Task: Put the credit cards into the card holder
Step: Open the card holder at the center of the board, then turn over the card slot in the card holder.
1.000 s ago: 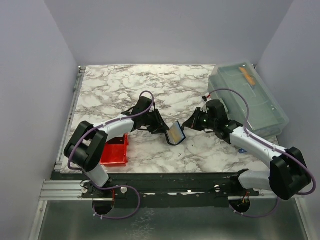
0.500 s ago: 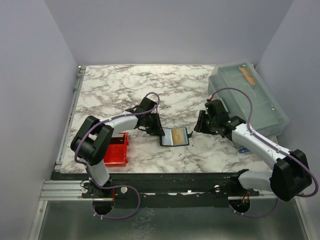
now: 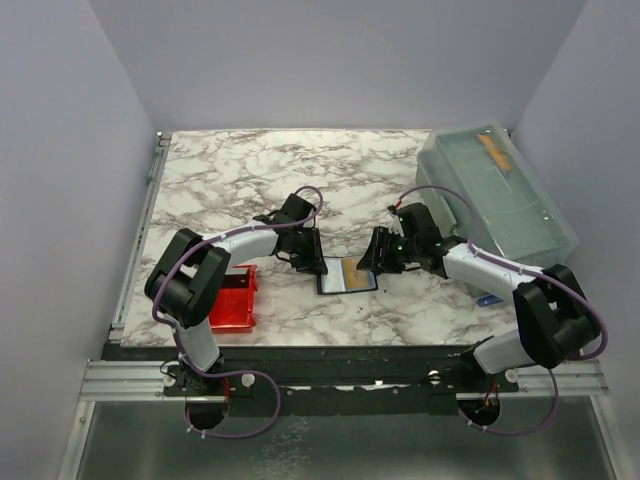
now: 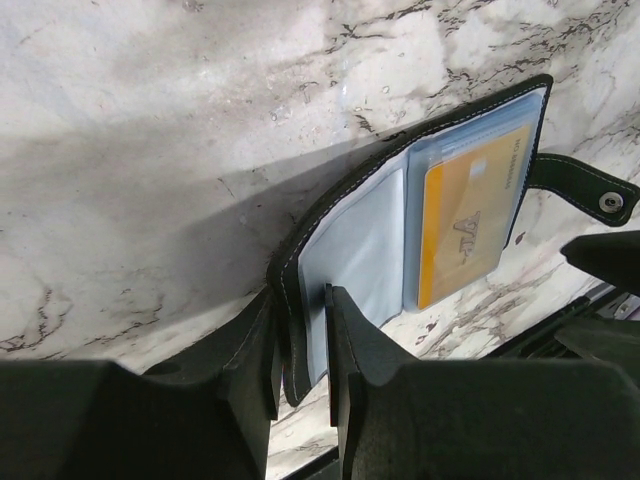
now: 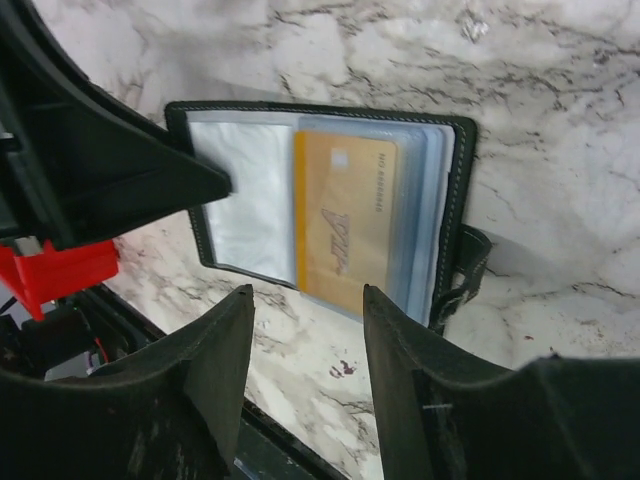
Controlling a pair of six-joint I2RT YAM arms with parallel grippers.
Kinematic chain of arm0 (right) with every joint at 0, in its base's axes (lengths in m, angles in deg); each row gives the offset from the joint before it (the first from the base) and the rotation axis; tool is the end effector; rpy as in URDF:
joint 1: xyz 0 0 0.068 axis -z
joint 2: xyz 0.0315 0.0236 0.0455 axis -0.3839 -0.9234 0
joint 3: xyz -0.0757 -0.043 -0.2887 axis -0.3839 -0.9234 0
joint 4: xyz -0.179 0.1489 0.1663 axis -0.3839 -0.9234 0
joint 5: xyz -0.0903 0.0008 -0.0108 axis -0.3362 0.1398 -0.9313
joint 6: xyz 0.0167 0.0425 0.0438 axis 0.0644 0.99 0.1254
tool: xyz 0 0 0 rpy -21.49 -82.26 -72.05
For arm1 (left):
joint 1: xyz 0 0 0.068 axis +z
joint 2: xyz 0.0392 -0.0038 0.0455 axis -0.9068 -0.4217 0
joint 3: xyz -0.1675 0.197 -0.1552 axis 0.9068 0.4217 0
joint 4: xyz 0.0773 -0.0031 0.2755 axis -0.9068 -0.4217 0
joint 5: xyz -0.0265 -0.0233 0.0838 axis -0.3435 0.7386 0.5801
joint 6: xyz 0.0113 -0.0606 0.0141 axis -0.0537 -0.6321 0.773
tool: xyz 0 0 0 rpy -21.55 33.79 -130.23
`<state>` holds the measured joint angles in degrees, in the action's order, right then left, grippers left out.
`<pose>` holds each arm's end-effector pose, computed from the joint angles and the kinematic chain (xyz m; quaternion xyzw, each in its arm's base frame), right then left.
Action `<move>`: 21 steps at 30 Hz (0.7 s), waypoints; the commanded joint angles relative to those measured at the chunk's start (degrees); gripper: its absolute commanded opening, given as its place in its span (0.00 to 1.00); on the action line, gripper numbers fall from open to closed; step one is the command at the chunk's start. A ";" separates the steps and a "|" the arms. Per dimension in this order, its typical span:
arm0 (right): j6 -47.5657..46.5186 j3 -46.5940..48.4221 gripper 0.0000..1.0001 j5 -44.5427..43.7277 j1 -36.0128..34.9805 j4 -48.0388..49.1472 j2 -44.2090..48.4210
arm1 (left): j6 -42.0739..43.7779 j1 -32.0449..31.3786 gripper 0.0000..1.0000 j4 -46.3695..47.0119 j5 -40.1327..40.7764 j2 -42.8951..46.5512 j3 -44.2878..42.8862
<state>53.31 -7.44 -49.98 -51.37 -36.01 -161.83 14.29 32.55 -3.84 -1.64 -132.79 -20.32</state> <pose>0.2660 0.1650 0.1955 -0.0061 0.9175 0.3304 0.2213 0.3058 -0.2145 0.1584 -0.0063 0.9560 -0.2765 0.0980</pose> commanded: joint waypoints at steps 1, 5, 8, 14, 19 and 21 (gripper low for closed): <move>0.06 -1.76 0.51 -1.30 -0.03 1.73 -0.99 | 1.27 -0.43 0.28 -1.26 0.41 -0.85 -1.16; 0.13 -3.13 0.51 -0.23 -0.01 3.31 -2.99 | 1.35 -0.53 0.28 -1.15 0.16 -1.45 -1.48; 0.68 -4.07 0.51 0.50 0.02 5.46 -4.27 | 1.25 -0.66 0.28 -1.06 -0.05 -1.78 -1.76; 0.29 -3.56 0.51 0.89 0.05 6.54 -6.60 | 1.17 -0.62 0.28 -0.90 -0.20 -1.86 -1.62; 1.23 -3.88 0.46 4.36 -0.03 9.67 -7.05 | 0.91 -0.66 0.28 -0.84 -0.25 -2.19 -1.68; 1.87 -4.01 0.42 5.93 -0.08 10.42 -6.44 | 0.84 -0.79 0.28 -0.71 -0.37 -2.37 -1.77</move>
<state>53.73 -10.72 -48.56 -51.35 -30.10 -168.14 14.61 32.35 -3.95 -1.68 -134.17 -20.95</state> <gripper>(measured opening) 0.451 0.279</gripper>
